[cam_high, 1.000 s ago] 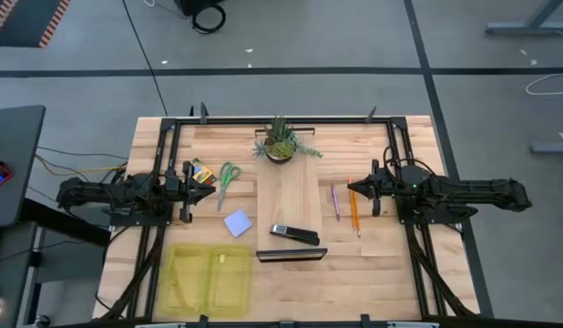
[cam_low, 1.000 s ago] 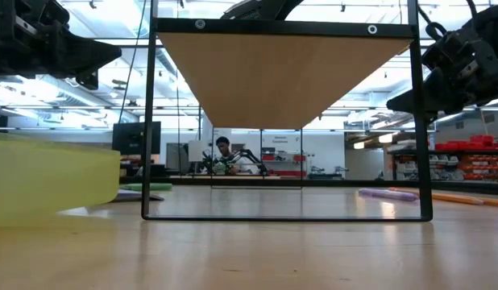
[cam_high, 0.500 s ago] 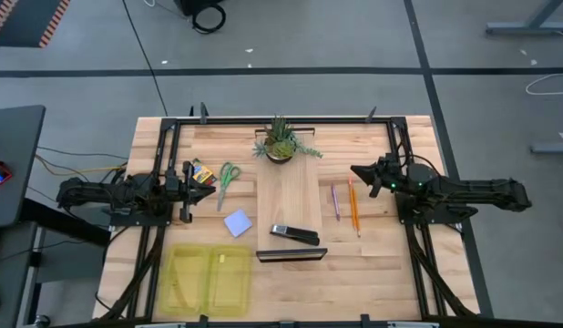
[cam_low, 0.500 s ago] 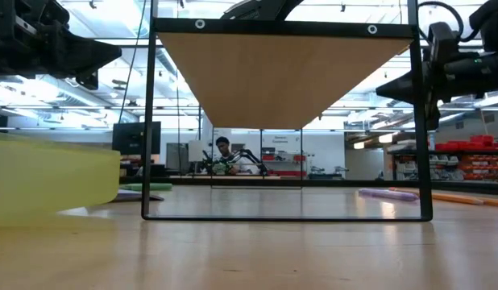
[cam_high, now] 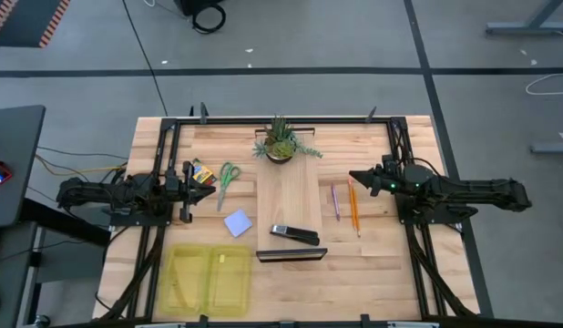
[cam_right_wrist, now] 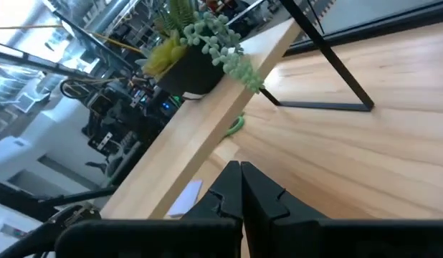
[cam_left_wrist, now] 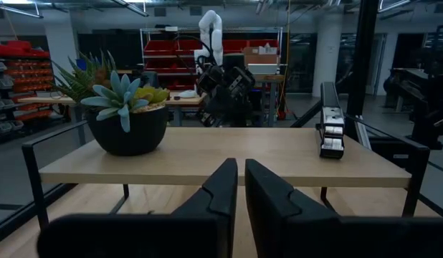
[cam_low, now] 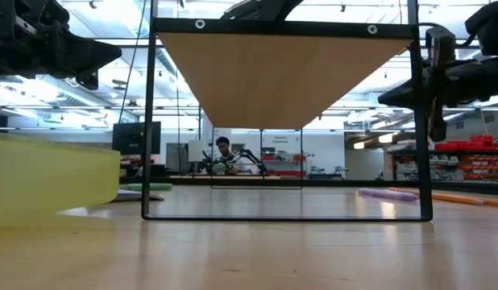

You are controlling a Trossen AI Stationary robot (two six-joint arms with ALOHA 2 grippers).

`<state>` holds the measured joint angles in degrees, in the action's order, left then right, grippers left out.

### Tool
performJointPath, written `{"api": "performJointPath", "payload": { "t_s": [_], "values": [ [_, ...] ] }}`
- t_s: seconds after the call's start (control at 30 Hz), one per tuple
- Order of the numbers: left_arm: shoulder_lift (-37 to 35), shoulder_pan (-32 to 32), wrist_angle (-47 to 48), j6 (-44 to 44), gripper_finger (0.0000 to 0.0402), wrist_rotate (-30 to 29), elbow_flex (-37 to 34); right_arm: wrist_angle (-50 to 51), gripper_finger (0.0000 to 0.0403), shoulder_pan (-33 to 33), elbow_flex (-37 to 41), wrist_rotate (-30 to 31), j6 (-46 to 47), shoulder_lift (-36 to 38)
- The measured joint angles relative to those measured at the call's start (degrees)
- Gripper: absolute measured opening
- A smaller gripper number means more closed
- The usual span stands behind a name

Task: Pack school essentials
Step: Put the pen into the supply box

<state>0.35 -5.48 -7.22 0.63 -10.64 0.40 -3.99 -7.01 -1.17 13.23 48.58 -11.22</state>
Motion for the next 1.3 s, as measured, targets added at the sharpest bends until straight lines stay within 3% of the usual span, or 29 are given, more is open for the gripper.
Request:
{"api": "performJointPath", "payload": {
  "t_s": [0.23, 0.4, 0.63, 0.93, 1.13, 1.3],
  "values": [
    [0.0, 0.0, 0.0, 0.0, 0.0029, 0.0, 0.0, 3.4, 0.0006, -0.1, -0.3, 7.8, 4.2, -1.4],
    [0.0, 0.0, 0.0, 0.0, 0.003, 0.0, 0.0, 15.0, 0.0006, -0.7, -4.2, 11.6, 9.7, -5.3],
    [0.0, 0.0, 0.0, 0.0, 0.0039, 0.0, 0.0, 28.7, 0.0006, -0.9, -13.6, 11.6, 11.8, -13.2],
    [0.0, 0.0, 0.0, 0.0, 0.0028, 0.0, 0.0, 31.7, 0.0006, -0.9, -20.1, 11.6, 12.2, -25.9],
    [0.0, 0.0, 0.0, 0.0, 0.0035, 0.0, 0.0, 31.4, 0.0006, -0.5, -20.2, 6.5, 17.1, -33.2],
    [0.0, 0.0, 0.0, 0.0, 0.004, 0.0, 0.0, 25.1, 0.0006, 1.1, -20.2, 1.9, 18.1, -38.5]
  ]
}}
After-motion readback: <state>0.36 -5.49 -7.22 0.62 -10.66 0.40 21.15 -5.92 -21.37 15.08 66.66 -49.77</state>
